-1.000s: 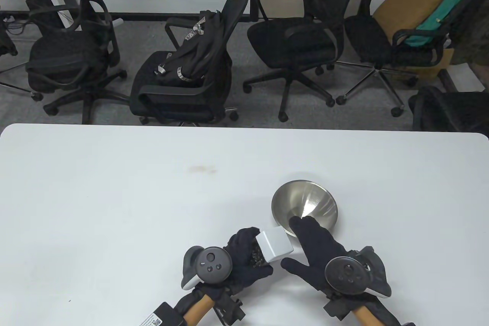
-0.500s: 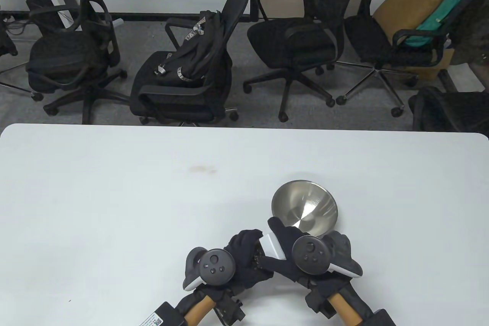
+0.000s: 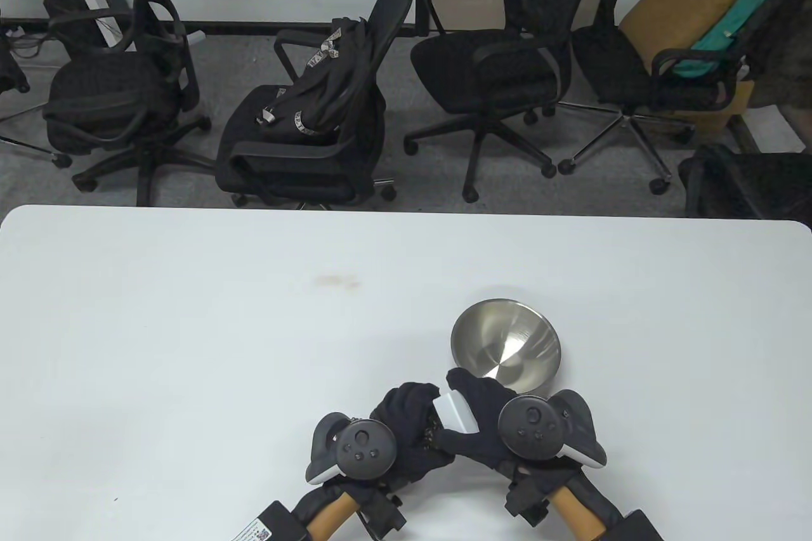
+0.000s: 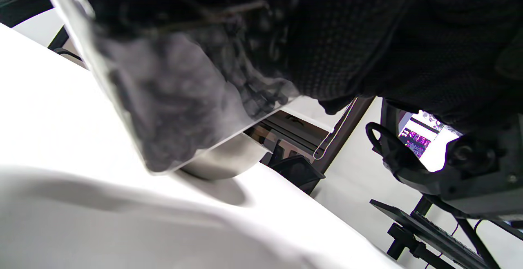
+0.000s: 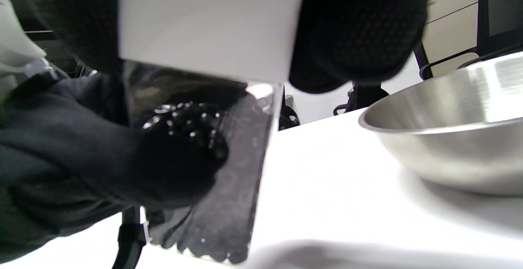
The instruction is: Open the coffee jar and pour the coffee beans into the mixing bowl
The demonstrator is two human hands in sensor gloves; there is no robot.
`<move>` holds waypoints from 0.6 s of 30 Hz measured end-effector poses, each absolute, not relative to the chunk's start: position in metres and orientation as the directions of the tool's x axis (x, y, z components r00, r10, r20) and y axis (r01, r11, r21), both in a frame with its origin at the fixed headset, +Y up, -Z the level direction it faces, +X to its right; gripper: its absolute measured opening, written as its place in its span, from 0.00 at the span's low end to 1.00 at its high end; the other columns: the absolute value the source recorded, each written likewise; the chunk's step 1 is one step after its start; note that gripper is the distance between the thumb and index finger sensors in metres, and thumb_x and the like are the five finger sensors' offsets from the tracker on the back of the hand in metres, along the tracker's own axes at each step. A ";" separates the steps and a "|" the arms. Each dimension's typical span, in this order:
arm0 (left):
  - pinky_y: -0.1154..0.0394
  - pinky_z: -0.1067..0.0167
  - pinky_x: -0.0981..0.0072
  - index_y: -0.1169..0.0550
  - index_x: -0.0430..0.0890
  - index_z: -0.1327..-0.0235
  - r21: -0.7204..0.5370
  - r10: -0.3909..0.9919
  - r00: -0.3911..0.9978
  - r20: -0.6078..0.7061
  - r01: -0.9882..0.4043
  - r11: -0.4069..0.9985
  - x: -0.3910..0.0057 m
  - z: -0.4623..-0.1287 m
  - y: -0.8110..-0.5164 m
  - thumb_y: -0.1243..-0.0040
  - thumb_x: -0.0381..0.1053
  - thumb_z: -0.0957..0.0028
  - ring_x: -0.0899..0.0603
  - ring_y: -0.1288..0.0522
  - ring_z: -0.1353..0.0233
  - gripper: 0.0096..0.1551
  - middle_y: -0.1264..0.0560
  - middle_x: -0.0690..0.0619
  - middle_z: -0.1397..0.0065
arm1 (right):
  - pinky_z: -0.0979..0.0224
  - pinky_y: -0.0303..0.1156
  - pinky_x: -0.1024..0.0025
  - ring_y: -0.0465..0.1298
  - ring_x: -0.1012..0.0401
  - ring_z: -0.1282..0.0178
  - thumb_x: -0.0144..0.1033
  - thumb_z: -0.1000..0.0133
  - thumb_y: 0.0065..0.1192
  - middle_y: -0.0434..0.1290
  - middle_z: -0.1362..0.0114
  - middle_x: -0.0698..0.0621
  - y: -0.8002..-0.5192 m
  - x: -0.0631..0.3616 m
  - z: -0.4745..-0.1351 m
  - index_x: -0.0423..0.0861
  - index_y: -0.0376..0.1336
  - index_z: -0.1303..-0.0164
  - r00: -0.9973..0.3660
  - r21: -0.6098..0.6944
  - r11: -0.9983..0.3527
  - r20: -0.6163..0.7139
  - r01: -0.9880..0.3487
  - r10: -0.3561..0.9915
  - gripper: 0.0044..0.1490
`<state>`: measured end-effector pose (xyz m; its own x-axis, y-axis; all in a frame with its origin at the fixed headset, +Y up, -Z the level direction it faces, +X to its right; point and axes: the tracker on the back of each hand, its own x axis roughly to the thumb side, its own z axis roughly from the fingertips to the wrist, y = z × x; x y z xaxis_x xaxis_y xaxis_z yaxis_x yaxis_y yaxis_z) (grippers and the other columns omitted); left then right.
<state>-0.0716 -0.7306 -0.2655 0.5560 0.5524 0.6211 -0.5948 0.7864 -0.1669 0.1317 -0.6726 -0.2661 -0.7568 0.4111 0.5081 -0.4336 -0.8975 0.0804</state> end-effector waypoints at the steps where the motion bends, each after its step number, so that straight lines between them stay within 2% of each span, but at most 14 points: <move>1: 0.30 0.32 0.35 0.37 0.32 0.22 -0.160 0.547 0.557 0.625 -0.594 0.788 -0.071 -0.265 -0.730 0.20 0.57 0.50 0.28 0.30 0.30 0.55 0.35 0.31 0.25 | 0.45 0.80 0.56 0.77 0.42 0.48 0.63 0.42 0.66 0.69 0.31 0.23 -0.672 0.132 -0.266 0.36 0.53 0.15 -0.753 0.079 -0.896 0.513 -0.437 0.412 0.57; 11: 0.29 0.32 0.36 0.36 0.32 0.23 -0.156 0.544 0.552 0.632 -0.596 0.788 -0.073 -0.264 -0.725 0.19 0.57 0.51 0.29 0.29 0.31 0.55 0.34 0.31 0.26 | 0.46 0.81 0.56 0.77 0.42 0.49 0.62 0.42 0.66 0.68 0.31 0.22 -0.670 0.134 -0.263 0.36 0.53 0.14 -0.724 0.069 -0.883 0.545 -0.463 0.422 0.57; 13: 0.29 0.32 0.36 0.36 0.33 0.23 -0.213 0.588 0.512 0.627 -0.613 0.761 -0.076 -0.265 -0.727 0.19 0.57 0.51 0.29 0.29 0.31 0.55 0.33 0.32 0.26 | 0.45 0.80 0.55 0.76 0.41 0.48 0.61 0.42 0.67 0.68 0.31 0.22 -0.669 0.133 -0.261 0.38 0.54 0.15 -0.700 0.064 -0.885 0.586 -0.461 0.407 0.55; 18: 0.29 0.32 0.36 0.36 0.33 0.22 -0.230 0.591 0.508 0.627 -0.604 0.763 -0.079 -0.266 -0.723 0.19 0.57 0.52 0.29 0.29 0.30 0.55 0.34 0.32 0.25 | 0.42 0.80 0.53 0.75 0.39 0.45 0.58 0.42 0.68 0.67 0.28 0.22 -0.667 0.135 -0.260 0.41 0.53 0.14 -0.668 0.079 -0.886 0.627 -0.457 0.401 0.53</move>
<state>-0.0785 -0.7235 -0.2657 0.5076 0.5907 0.6273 -0.6041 0.7631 -0.2297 0.1346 -0.6666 -0.2604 -0.6677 0.4008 0.6273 -0.4572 -0.8858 0.0793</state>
